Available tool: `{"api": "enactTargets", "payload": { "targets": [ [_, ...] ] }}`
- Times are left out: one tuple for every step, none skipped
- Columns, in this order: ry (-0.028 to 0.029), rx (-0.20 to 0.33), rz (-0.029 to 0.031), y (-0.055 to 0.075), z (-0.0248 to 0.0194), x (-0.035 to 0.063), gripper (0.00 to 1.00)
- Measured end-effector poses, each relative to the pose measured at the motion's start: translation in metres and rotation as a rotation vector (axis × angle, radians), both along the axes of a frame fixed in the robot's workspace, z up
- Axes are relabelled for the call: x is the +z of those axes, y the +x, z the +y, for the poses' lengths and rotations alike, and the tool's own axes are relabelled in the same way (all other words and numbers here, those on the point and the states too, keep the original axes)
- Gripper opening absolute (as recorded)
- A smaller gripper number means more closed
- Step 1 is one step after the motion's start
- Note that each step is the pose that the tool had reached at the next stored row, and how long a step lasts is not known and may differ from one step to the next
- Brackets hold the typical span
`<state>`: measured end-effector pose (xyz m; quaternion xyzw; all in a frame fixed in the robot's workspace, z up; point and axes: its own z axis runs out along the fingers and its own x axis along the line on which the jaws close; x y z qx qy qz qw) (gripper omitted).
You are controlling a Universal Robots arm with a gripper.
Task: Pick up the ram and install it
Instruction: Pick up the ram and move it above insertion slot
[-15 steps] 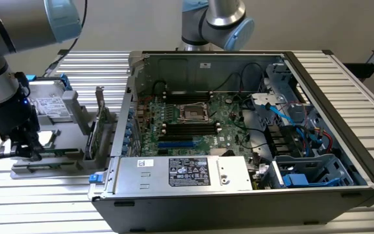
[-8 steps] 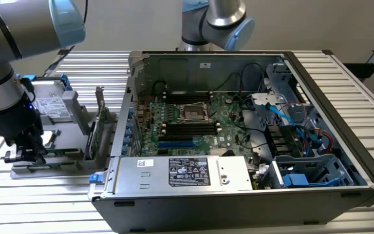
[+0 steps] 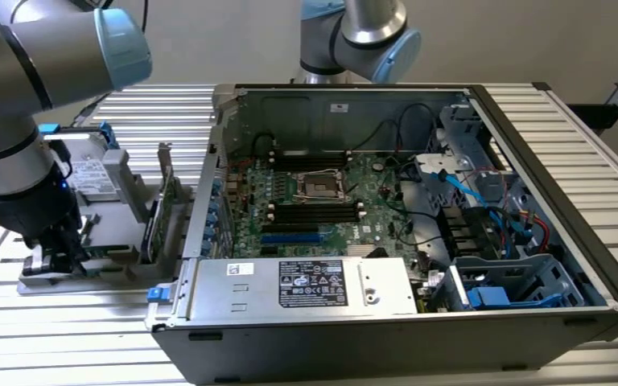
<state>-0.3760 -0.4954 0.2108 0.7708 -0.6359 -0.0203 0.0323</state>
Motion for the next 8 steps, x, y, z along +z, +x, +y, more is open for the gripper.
{"api": "enactTargets", "payload": {
  "targets": [
    [0.0000, 0.001, -0.0004, 0.0000, 0.0000, -0.0018, 0.31],
    [0.0000, 0.001, -0.0009, 0.0001, -0.0001, -0.0036, 0.31],
    [0.0000, 0.002, -0.0019, 0.0001, -0.0001, -0.0055, 0.31],
    [0.0000, 0.002, -0.0029, 0.0002, -0.0001, -0.0072, 0.31],
    [0.0000, 0.002, -0.0039, 0.0002, -0.0001, -0.0087, 0.31],
    [0.0000, 0.002, -0.0045, 0.0001, -0.0001, -0.0097, 0.31],
    [0.0001, 0.002, -0.0048, 0.0001, -0.0001, -0.0101, 0.31],
    [0.0006, 0.002, -0.0048, 0.0001, -0.0001, -0.0101, 0.31]
  ]
}}
